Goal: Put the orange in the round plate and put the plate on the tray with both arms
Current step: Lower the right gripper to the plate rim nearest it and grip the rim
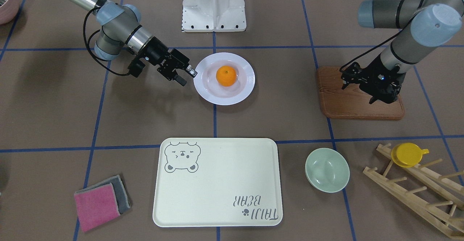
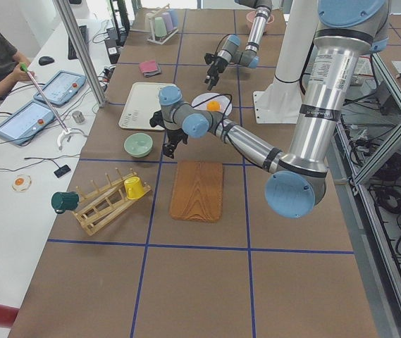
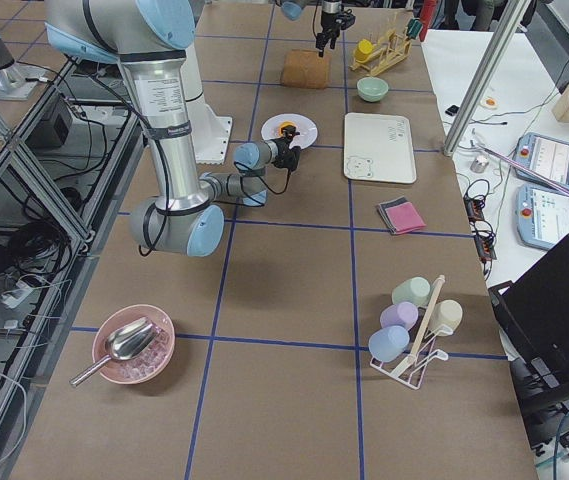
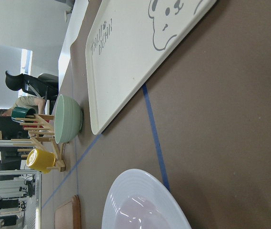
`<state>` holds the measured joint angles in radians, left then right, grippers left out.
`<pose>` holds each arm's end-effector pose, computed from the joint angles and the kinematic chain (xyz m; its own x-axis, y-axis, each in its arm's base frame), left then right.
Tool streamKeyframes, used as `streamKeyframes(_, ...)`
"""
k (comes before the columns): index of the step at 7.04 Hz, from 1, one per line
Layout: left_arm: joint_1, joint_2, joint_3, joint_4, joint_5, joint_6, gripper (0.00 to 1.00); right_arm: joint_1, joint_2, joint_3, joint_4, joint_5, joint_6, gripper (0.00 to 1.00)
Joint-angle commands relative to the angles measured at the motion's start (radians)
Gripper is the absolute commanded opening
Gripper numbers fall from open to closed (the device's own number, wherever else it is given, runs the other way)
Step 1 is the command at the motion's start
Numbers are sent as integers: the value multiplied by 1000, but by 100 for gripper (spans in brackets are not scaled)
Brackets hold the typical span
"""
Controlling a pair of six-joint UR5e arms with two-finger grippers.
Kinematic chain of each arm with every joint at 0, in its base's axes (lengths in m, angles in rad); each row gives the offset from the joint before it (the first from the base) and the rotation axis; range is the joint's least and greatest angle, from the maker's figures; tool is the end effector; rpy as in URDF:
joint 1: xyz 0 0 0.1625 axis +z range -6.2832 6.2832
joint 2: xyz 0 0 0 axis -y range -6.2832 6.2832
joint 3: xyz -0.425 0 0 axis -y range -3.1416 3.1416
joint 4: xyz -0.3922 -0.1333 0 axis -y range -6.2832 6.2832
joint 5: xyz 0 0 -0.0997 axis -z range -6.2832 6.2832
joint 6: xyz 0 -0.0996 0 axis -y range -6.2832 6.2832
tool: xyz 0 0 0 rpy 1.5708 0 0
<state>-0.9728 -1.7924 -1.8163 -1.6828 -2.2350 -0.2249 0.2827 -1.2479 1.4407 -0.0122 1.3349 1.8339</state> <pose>0.2615 -0.5115 0.4116 0.5543 0.5497 -0.6250 -0.3566 0.8353 0.4184 -0.5298 -0.3169 0.3749 -0.2945 0.1778 0.9390 -0.4302 0.8527 -0.2964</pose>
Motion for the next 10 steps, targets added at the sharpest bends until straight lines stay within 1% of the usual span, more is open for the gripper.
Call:
streamKeyframes(1, 0, -1, 0, 0, 0, -1, 99, -23, 7, -20, 5, -6, 4, 98)
streamKeyframes(2, 0, -1, 0, 0, 0, -1, 99, -27, 25, -25, 0, -8, 4, 78)
streamKeyframes(4, 0, 2, -2, 0, 0, -2, 99, -30, 39, -40, -2, -8, 4, 70)
streamKeyframes(5, -1, 2, -6, 0, 0, -2, 99, -30, 45, -51, -2, -8, 4, 69)
streamKeyframes(6, -1, 4, -8, 0, 0, -2, 99, -31, 47, -51, -5, -8, 2, 66)
streamKeyframes(7, -1, 4, -9, 0, 0, -2, 99, -31, 48, -51, -3, -8, 4, 42)
streamKeyframes(8, -1, 4, -12, 0, 0, -2, 99, -34, 47, -51, -3, -8, -1, 2)
streamKeyframes(10, -1, 4, -18, 0, 0, -4, 99, -34, 48, -43, 0, -8, -7, 0)
